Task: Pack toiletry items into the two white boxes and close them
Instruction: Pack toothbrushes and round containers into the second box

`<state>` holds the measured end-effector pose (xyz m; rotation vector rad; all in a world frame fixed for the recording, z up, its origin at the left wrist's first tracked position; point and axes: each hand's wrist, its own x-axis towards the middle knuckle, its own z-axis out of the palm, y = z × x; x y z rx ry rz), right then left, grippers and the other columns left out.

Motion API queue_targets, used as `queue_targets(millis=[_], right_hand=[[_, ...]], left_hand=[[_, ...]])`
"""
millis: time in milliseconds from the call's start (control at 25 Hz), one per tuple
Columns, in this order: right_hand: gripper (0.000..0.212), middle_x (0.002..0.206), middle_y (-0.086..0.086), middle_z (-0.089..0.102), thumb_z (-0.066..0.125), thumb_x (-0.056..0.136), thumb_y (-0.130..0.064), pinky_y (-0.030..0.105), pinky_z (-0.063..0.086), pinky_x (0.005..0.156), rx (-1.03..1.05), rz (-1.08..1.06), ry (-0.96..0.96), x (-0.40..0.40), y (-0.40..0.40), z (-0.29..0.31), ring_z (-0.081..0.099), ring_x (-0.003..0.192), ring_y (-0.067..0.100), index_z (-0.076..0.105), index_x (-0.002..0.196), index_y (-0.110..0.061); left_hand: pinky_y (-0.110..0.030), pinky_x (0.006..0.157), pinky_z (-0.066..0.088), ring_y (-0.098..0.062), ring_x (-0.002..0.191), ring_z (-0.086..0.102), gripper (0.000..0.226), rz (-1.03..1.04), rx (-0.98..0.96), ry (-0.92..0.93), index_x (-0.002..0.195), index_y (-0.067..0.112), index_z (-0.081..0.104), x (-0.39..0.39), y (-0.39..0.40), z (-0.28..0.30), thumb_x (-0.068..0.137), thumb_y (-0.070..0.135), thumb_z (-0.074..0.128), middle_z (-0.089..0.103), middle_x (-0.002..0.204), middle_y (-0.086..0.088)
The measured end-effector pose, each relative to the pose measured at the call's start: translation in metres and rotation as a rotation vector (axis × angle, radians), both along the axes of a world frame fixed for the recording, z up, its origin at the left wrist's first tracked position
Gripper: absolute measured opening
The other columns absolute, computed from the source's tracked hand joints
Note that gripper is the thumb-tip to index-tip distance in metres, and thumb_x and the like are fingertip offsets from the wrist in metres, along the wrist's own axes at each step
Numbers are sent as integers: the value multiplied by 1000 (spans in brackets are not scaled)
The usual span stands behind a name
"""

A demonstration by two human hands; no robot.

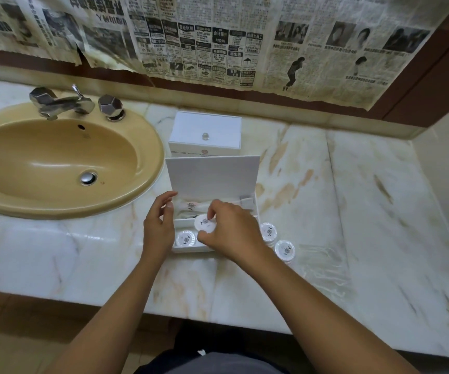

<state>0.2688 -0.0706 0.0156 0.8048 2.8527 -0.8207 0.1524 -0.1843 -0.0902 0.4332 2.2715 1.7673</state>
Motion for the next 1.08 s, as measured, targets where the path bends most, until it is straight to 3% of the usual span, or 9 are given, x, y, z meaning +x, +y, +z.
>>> queue_targets(millis=[160, 440, 720, 800, 880, 1080], right_hand=[[22, 98, 7, 66, 64, 76, -29, 28, 37, 68, 39, 94, -118, -23, -16, -22, 61, 96, 29, 63, 92, -14], [24, 98, 8, 69, 69, 83, -36, 30, 43, 72, 17, 138, -185, -39, -21, -38, 62, 97, 28, 69, 91, -14], [37, 96, 10, 68, 48, 93, -43, 29, 38, 68, -38, 143, -258, -46, -19, -36, 61, 92, 30, 69, 89, -12], [36, 90, 8, 66, 46, 95, -42, 30, 38, 67, -111, 146, -295, -46, -16, -34, 60, 88, 28, 66, 80, -15], [37, 79, 3, 63, 48, 94, -45, 30, 40, 65, -187, 111, -252, -41, -9, -30, 59, 81, 25, 62, 72, -18], [21, 81, -4, 68, 57, 92, -37, 28, 47, 72, -228, -156, 140, -13, 29, -9, 61, 79, 15, 69, 87, -20]], left_hand=[[-6, 84, 39, 9, 102, 54, 31, -3, 7, -25, 115, 27, 63, 3, 0, 2, 102, 9, 42, 63, 116, 10], [-3, 82, 38, 11, 101, 54, 30, -7, 23, -43, 117, 24, 64, 3, 0, 4, 102, 10, 42, 61, 114, 18], [-2, 84, 38, 8, 109, 54, 30, -12, 27, -49, 118, 24, 64, 3, 0, 4, 102, 10, 42, 62, 116, 14], [-1, 82, 38, 11, 106, 54, 30, -18, 24, -44, 117, 24, 63, 3, 0, 6, 102, 9, 42, 61, 115, 16], [-2, 80, 37, 11, 103, 54, 30, -24, 22, -33, 117, 24, 63, 4, 0, 7, 102, 8, 41, 61, 114, 17], [-3, 81, 38, 10, 102, 54, 30, -24, -4, -32, 116, 29, 62, 4, 0, 6, 102, 11, 42, 61, 115, 19]])
